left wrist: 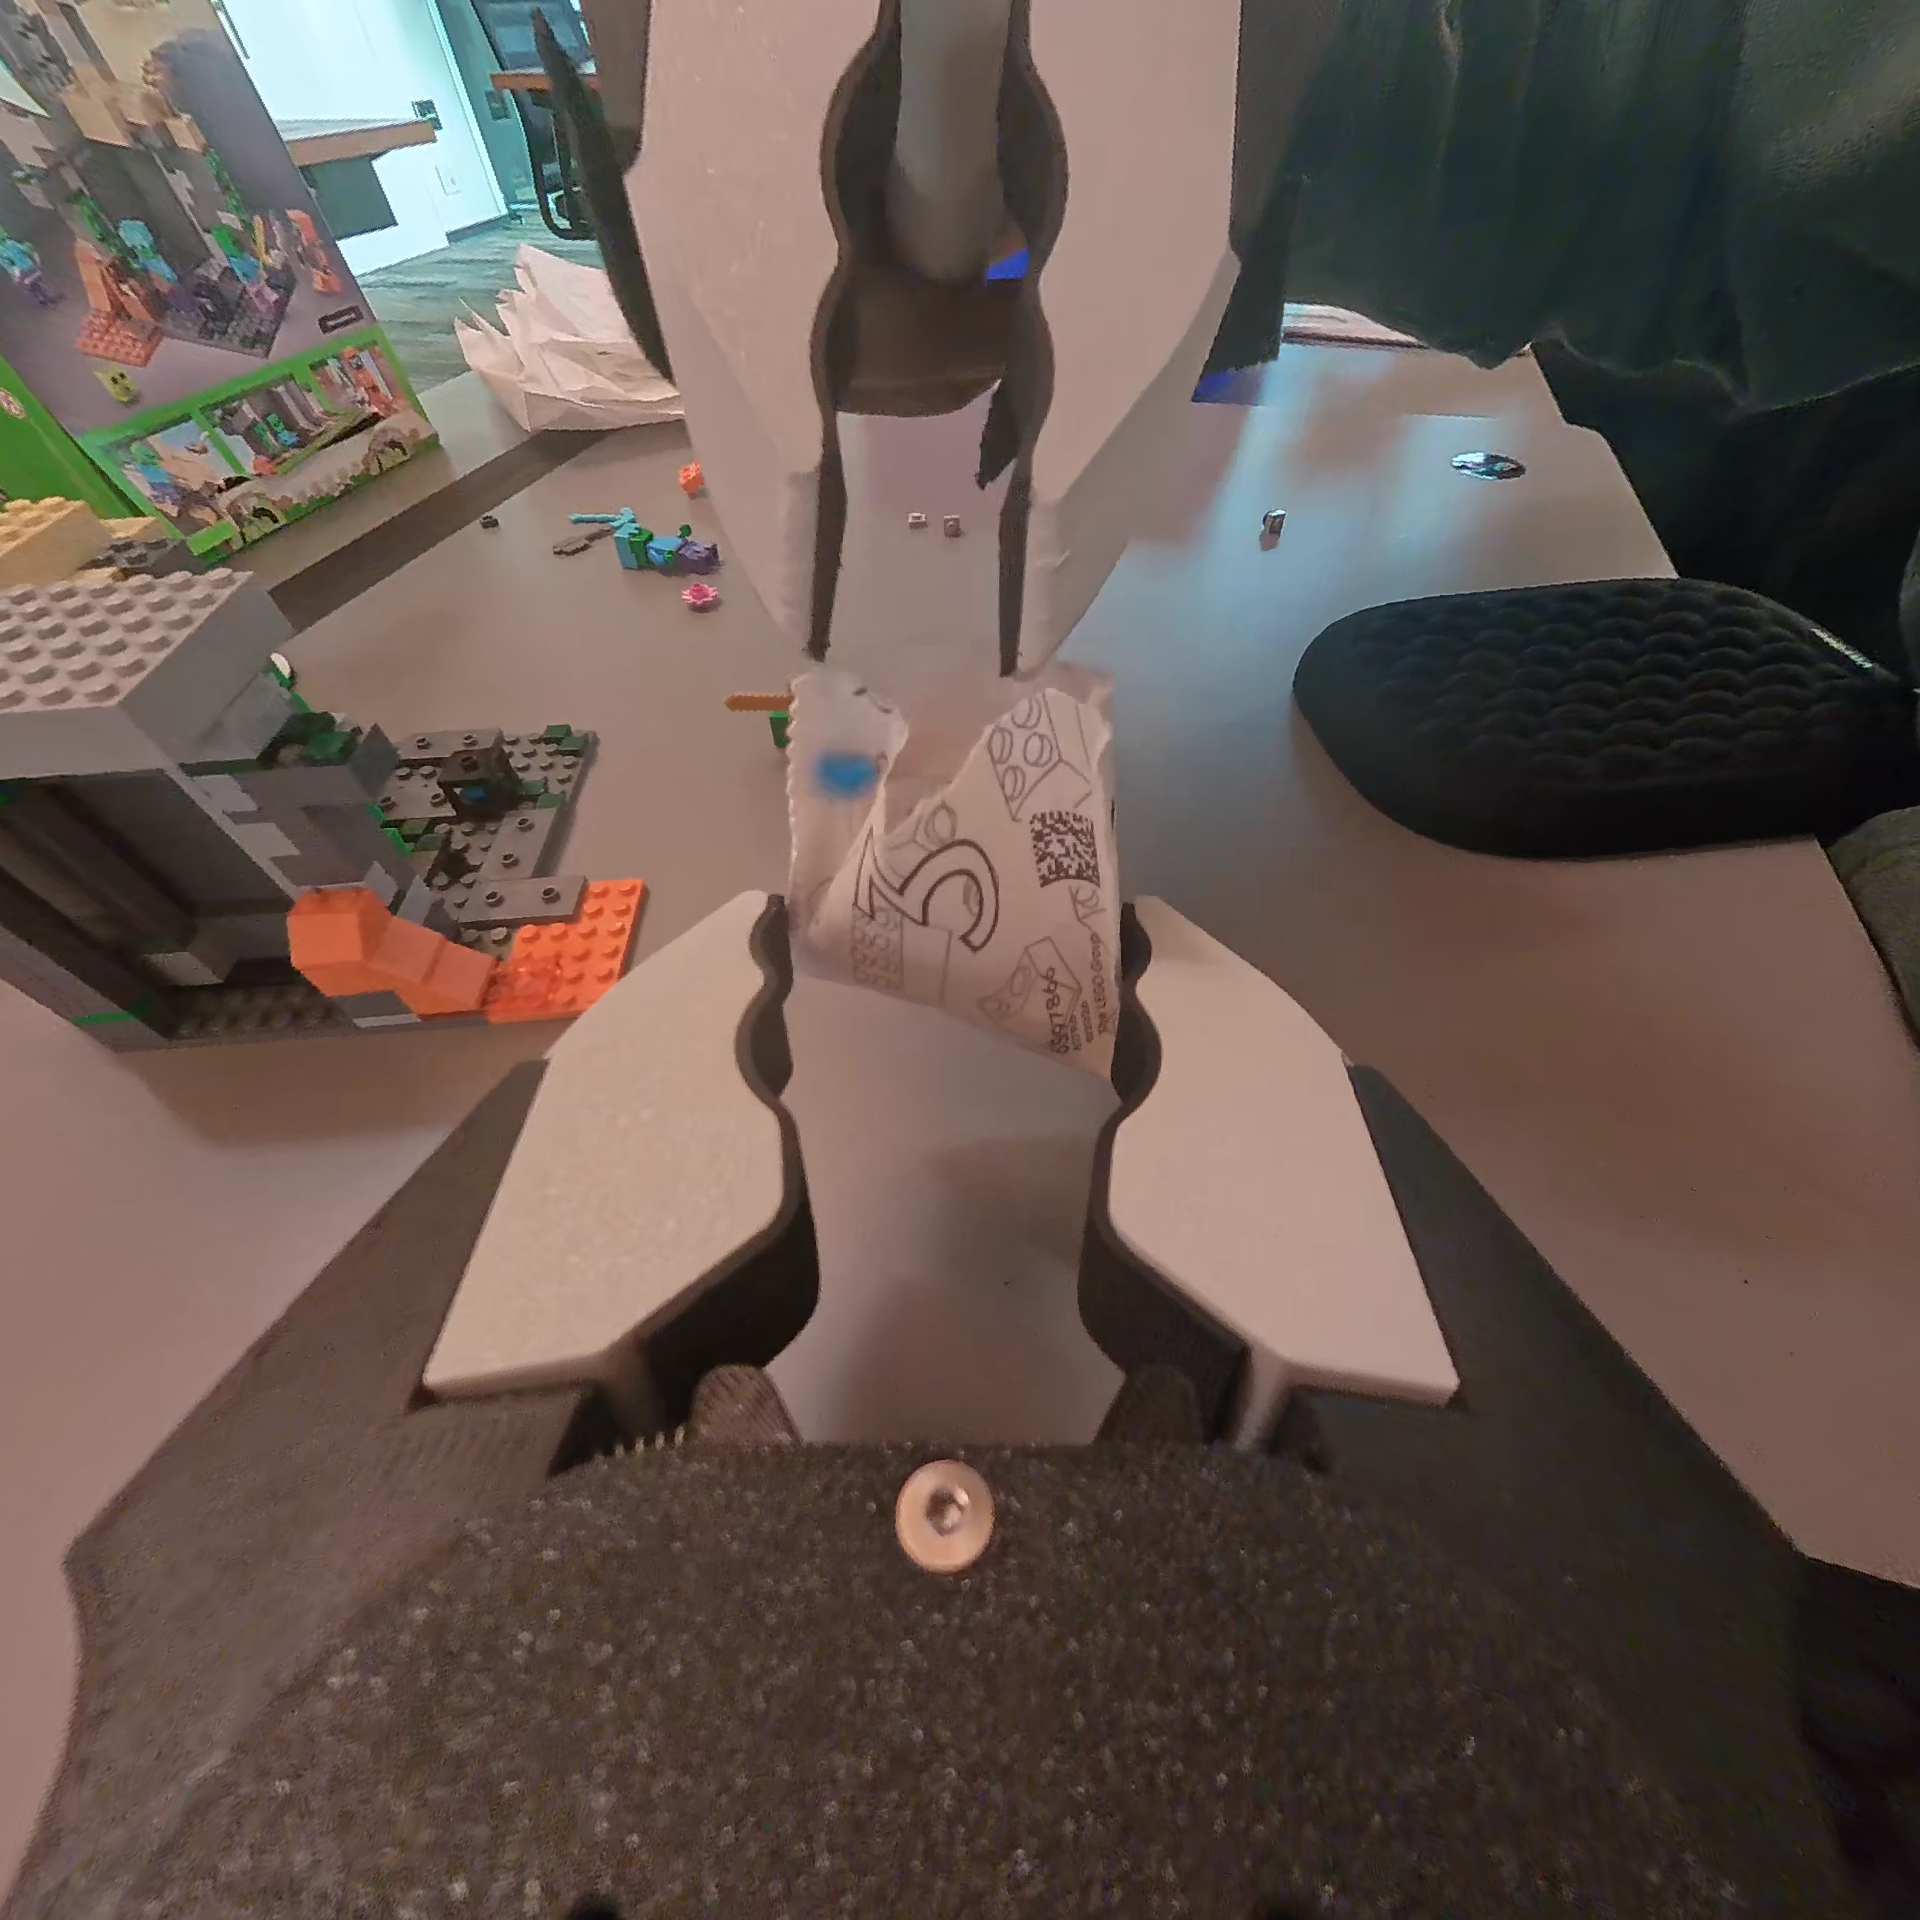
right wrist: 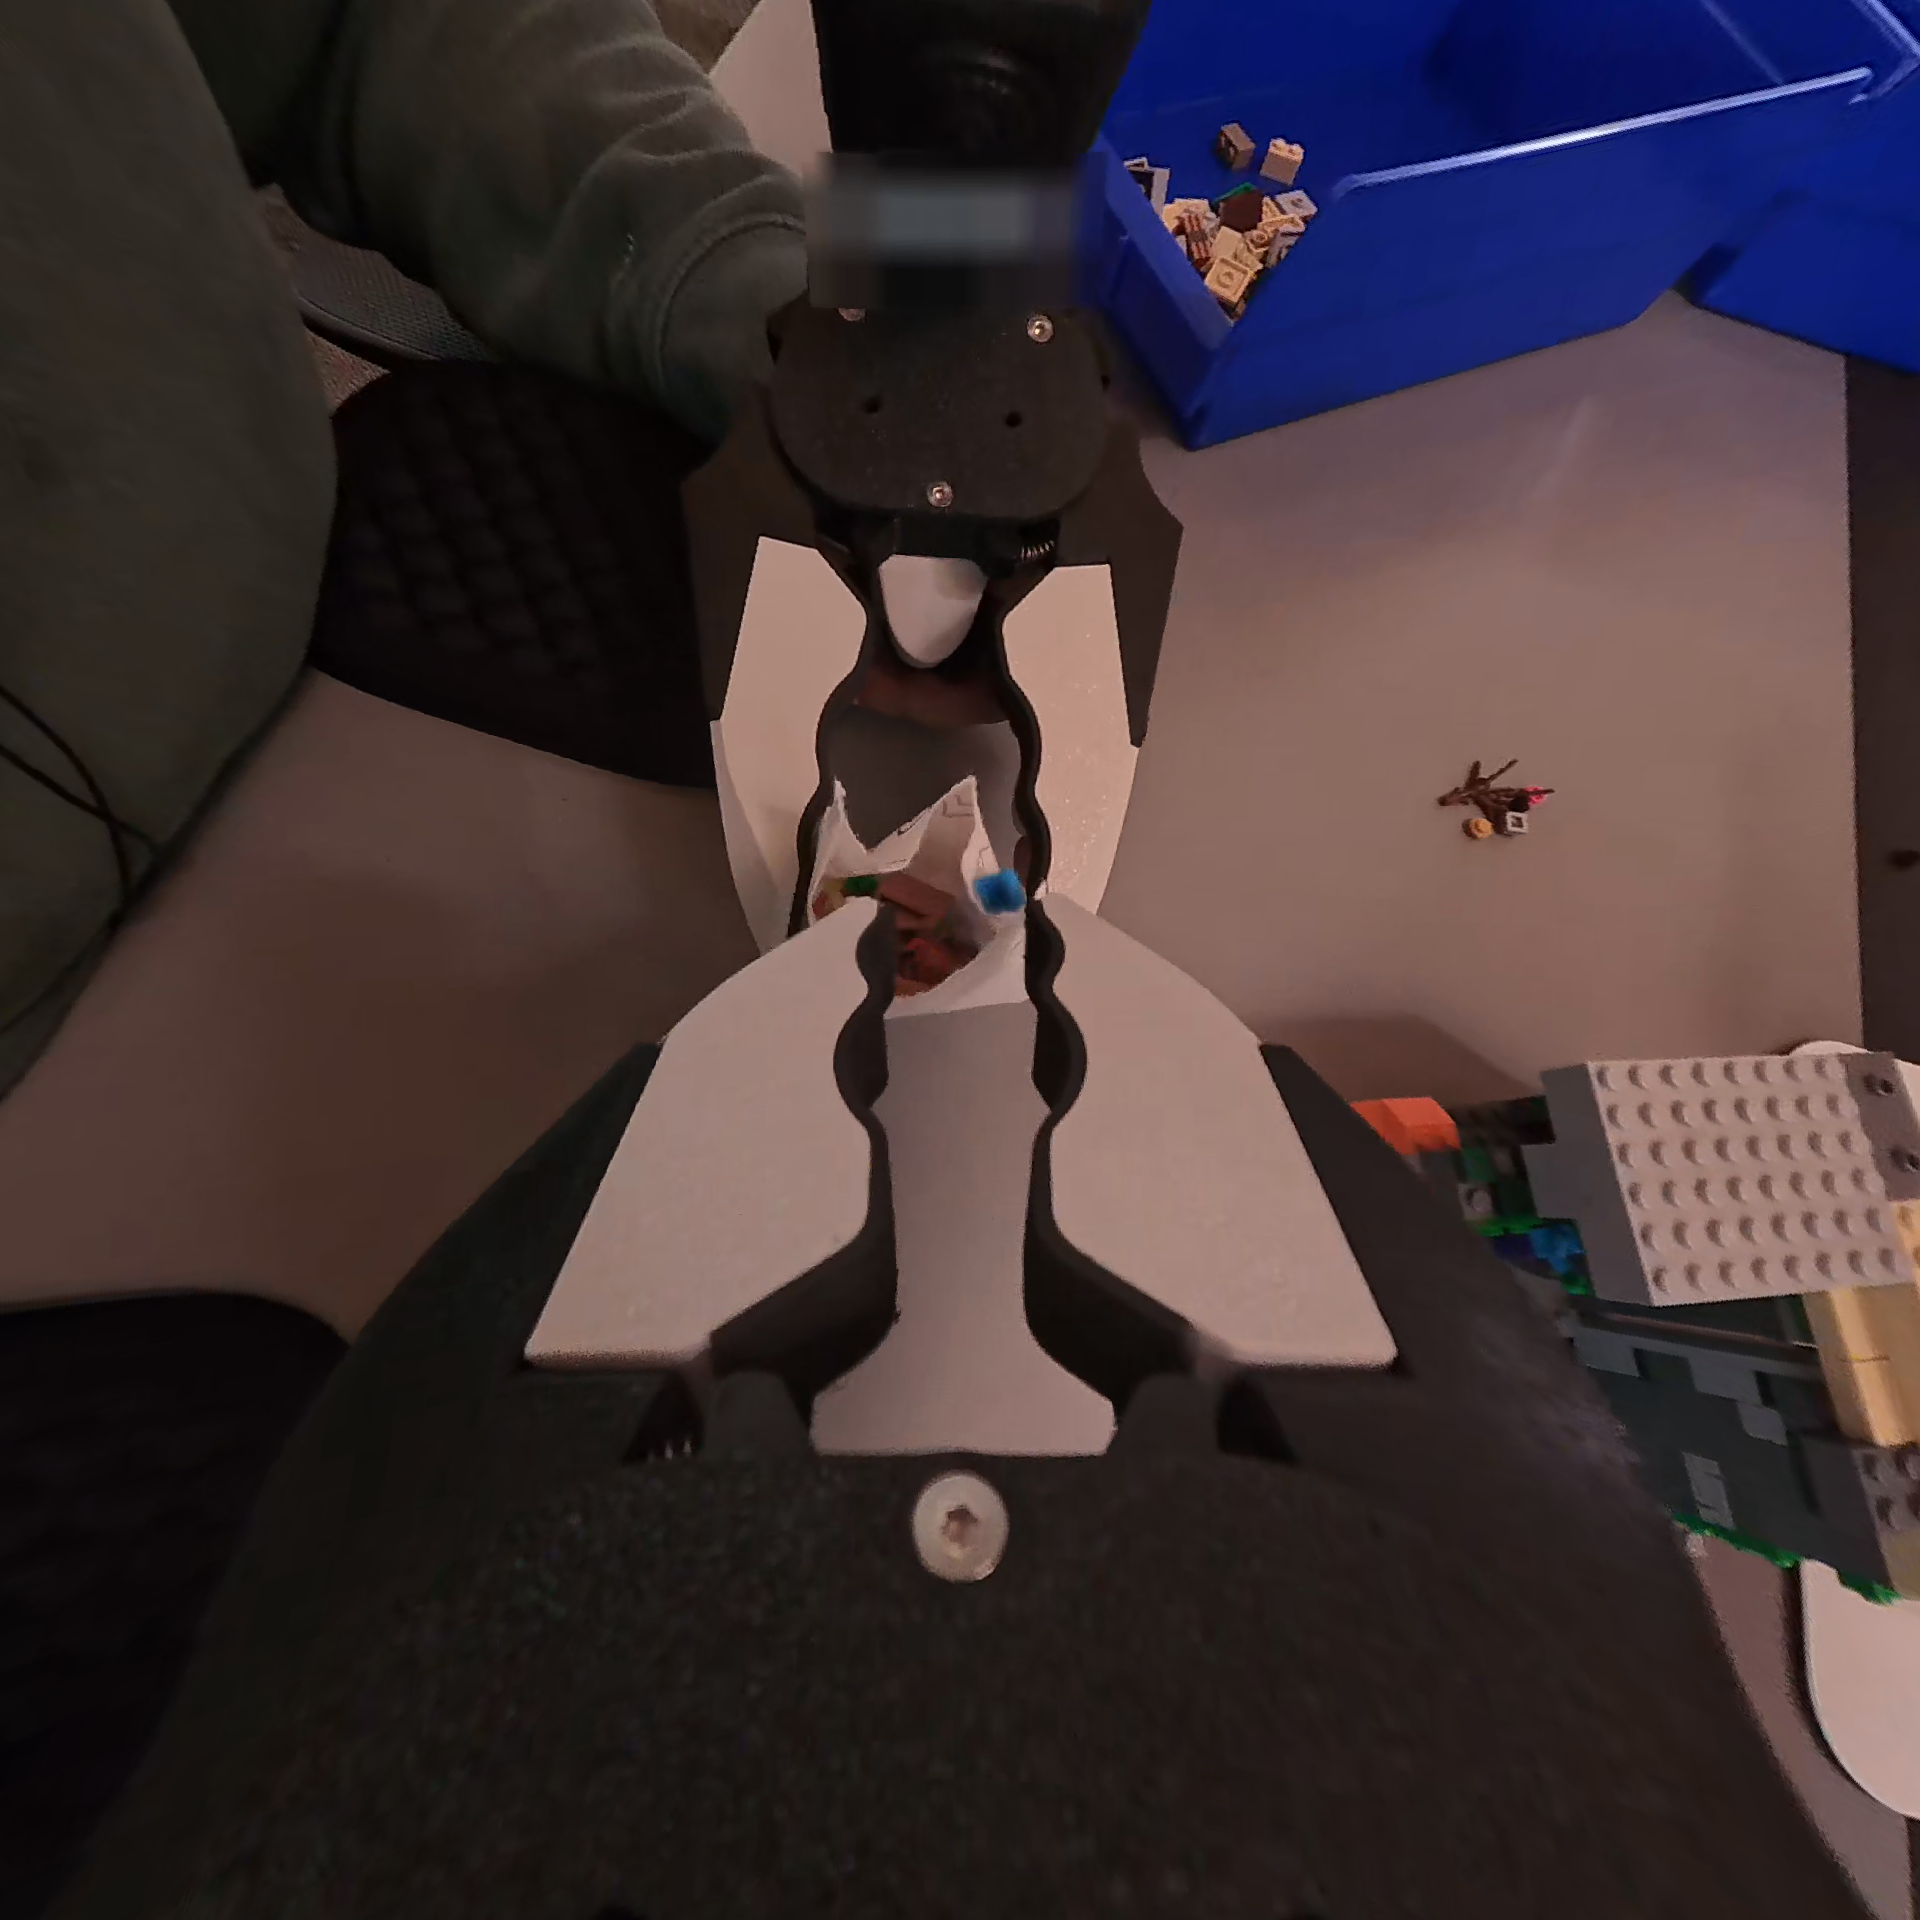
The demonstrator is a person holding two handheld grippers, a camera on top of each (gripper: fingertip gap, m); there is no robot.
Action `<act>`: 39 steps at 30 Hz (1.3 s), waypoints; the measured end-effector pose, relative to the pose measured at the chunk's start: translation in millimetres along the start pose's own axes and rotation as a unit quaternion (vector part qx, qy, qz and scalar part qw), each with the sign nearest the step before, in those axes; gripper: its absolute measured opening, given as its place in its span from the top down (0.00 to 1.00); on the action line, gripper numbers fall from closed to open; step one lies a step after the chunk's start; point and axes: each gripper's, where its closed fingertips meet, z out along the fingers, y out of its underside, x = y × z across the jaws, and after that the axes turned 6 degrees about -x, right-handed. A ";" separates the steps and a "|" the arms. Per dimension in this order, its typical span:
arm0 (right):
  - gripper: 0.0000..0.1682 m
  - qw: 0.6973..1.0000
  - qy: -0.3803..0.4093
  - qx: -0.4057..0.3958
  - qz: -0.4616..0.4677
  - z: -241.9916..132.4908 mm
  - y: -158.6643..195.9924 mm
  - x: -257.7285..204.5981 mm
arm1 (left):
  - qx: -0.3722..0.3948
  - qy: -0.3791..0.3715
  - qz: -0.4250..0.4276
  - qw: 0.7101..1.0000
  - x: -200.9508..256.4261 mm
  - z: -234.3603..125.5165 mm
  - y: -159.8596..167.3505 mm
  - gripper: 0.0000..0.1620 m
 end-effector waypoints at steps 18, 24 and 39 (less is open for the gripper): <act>0.87 0.997 0.027 0.023 0.061 -14.8 10.3 14.1 | 0.004 -0.008 0.017 1.000 0.9 0.0 -1.3 0.64; 0.88 0.989 0.020 0.021 0.148 -3.5 9.4 24.8 | -0.009 -0.028 0.037 0.999 -1.0 2.1 1.5 0.65; 0.89 0.956 0.039 -0.156 0.246 38.9 20.5 27.7 | -0.097 -0.152 0.110 0.977 -24.9 4.7 19.9 0.67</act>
